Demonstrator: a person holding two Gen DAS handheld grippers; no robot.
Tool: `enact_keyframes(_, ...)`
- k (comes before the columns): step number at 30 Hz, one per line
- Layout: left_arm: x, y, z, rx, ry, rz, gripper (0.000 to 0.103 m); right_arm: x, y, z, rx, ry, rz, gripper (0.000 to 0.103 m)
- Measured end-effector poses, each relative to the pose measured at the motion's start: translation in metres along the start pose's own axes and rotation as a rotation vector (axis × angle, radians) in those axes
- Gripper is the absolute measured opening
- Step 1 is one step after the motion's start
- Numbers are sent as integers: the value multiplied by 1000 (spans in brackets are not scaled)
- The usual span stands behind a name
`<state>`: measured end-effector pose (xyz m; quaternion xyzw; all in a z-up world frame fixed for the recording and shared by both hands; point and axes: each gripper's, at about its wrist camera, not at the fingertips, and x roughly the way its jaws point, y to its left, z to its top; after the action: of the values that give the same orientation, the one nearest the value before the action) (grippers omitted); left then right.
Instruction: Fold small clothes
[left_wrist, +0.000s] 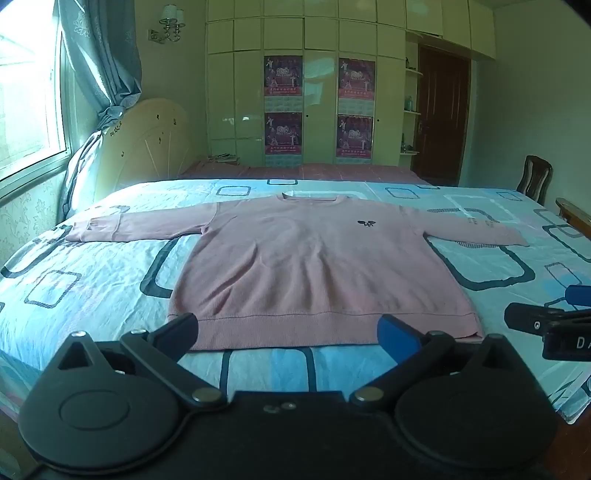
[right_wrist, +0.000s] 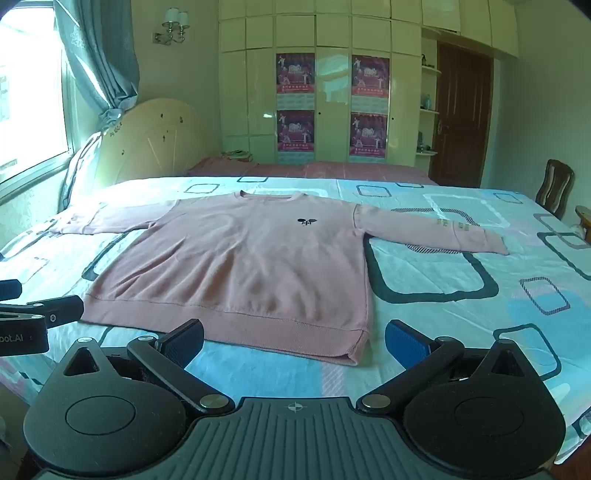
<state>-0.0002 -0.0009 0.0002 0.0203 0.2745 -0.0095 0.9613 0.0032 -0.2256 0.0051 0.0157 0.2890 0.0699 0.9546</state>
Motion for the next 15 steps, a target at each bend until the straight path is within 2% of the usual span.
enact_keyframes(15,-5,1,1,-8,-7,6,102,0,-5,0,4,0,1,103)
